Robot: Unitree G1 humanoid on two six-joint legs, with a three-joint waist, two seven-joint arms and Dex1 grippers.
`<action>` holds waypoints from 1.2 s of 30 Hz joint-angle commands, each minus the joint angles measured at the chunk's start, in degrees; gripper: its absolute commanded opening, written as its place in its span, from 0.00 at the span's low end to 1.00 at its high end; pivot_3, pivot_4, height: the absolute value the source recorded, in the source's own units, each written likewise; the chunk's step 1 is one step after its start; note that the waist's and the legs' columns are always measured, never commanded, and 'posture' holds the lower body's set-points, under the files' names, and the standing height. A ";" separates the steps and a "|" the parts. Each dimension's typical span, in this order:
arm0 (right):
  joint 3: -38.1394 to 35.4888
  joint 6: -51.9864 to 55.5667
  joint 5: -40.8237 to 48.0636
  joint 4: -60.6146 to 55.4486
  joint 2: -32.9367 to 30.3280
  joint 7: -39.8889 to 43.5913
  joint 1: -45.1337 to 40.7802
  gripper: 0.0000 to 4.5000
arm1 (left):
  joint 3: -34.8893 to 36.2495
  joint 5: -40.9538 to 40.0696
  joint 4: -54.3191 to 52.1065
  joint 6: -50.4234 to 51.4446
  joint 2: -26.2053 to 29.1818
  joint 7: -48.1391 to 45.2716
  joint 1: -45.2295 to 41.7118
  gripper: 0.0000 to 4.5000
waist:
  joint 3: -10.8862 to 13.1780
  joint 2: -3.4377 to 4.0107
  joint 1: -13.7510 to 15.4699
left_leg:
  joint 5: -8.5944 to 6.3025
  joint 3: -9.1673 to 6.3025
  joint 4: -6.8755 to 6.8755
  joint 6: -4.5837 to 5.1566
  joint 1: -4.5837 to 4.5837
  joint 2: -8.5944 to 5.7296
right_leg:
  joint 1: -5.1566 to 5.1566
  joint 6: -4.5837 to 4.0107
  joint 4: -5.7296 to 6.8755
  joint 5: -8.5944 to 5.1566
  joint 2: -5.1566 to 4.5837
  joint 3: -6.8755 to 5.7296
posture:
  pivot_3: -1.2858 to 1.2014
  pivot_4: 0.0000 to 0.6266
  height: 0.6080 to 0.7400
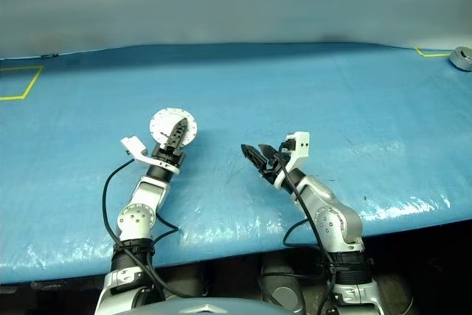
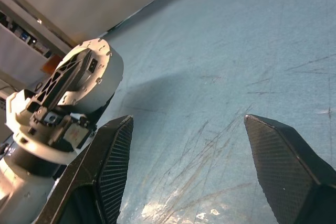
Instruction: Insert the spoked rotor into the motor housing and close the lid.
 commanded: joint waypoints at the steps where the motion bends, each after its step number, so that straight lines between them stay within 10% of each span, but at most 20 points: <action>1: -0.68 -1.63 -0.90 -1.66 0.52 1.04 0.01 0.79 | 3.83 1.59 2.81 -6.05 0.86 5.69 -4.82 0.58 | 0.01 -0.02 0.02 | 0.00 0.00 0.01 0.00 -0.02 -0.03 | 0.00 0.03 -0.02 0.02 -0.03 0.00 | 0.52 0.24 1.00; 13: -2.35 -1.45 -2.24 -1.42 1.96 0.68 -0.75 0.79 | 10.29 7.26 15.97 -15.54 6.06 15.79 -12.08 0.58 | 0.07 -0.16 0.21 | 0.01 -0.01 0.06 -0.02 -0.03 -0.07 | 0.04 0.14 -0.07 0.10 -0.06 0.01 | 0.52 0.24 1.00; 18: -3.04 -1.18 -1.80 -1.68 3.30 -0.03 -1.38 0.79 | 10.48 10.57 13.99 -17.10 7.00 21.44 -10.56 0.99 | 0.06 -0.15 -0.35 | 0.02 0.02 0.06 -0.04 0.23 -0.06 | 0.20 0.13 0.06 0.10 -0.04 0.07 | 0.52 0.24 1.00; 28: -3.25 -0.75 -2.44 -0.76 3.28 0.54 -2.84 0.79 | 14.46 13.11 4.92 -25.36 10.54 26.94 -6.74 0.99 | 0.07 -0.17 -0.35 | 0.02 0.05 -0.02 -0.04 0.81 -0.04 | 0.72 0.10 0.02 0.07 -0.03 0.09 | 0.52 0.24 1.00; 36: -2.15 -10.13 -8.92 -0.17 4.52 1.46 -2.86 0.79 | 3.74 11.64 -7.82 -24.78 13.41 5.45 -2.00 0.99 | 0.05 -0.21 0.99 | 0.04 0.06 -0.02 -0.08 0.75 -0.07 | 0.77 0.13 -0.11 0.09 -0.09 0.08 | 0.52 0.24 1.00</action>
